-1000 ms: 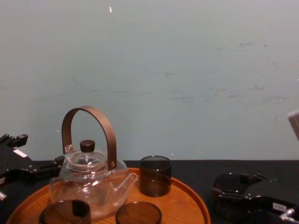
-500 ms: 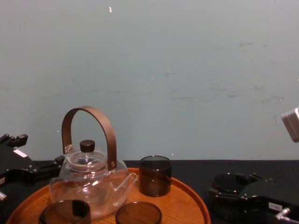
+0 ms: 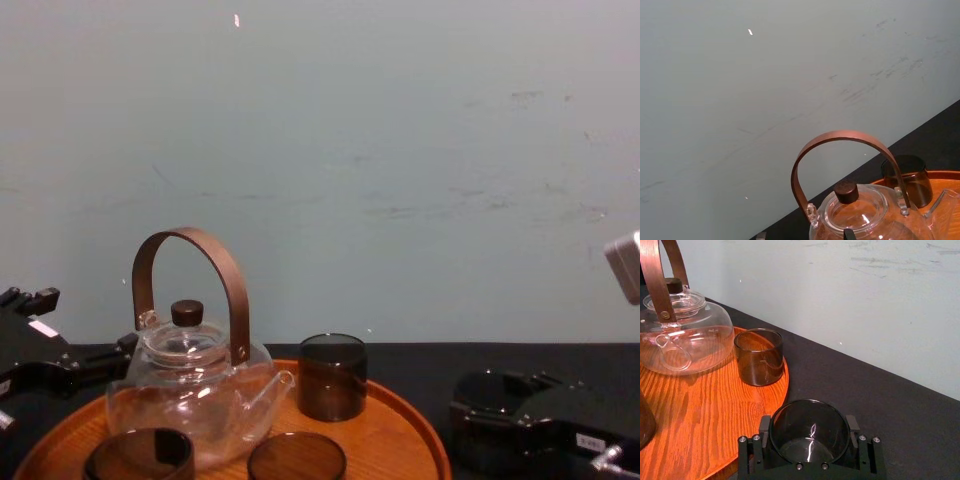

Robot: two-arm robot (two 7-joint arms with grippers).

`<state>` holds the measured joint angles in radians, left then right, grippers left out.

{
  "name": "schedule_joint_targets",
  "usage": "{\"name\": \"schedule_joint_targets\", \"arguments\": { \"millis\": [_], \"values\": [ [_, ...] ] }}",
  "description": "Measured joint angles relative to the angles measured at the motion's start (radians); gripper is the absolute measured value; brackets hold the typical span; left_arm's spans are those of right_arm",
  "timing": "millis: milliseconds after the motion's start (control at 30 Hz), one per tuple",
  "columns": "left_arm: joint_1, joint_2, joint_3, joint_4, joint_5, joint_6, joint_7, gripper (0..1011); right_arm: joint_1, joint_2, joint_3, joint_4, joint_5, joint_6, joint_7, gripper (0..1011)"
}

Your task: Pick up the glass from the table and place it on the tray.

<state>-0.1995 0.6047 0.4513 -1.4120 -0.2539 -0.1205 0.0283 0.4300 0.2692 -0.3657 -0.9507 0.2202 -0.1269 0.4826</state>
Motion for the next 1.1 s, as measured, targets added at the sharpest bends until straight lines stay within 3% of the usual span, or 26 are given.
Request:
{"name": "schedule_joint_targets", "arguments": {
  "millis": [333,767,900,1100],
  "values": [
    [0.0,0.0,0.0,0.0,0.0,0.0,0.0,1001,-0.004,0.003,0.003,-0.009,0.005,0.001,0.004,907],
    [0.0,0.0,0.0,0.0,0.0,0.0,0.0,1001,-0.046,0.042,0.005,-0.142,0.01,0.024,0.008,906],
    [0.0,0.0,0.0,0.0,0.0,0.0,0.0,1001,-0.061,0.054,-0.004,-0.198,0.011,0.032,0.015,906],
    [0.0,0.0,0.0,0.0,0.0,0.0,0.0,1001,-0.062,0.053,-0.028,-0.227,0.009,0.034,0.026,906]
  ]
}}
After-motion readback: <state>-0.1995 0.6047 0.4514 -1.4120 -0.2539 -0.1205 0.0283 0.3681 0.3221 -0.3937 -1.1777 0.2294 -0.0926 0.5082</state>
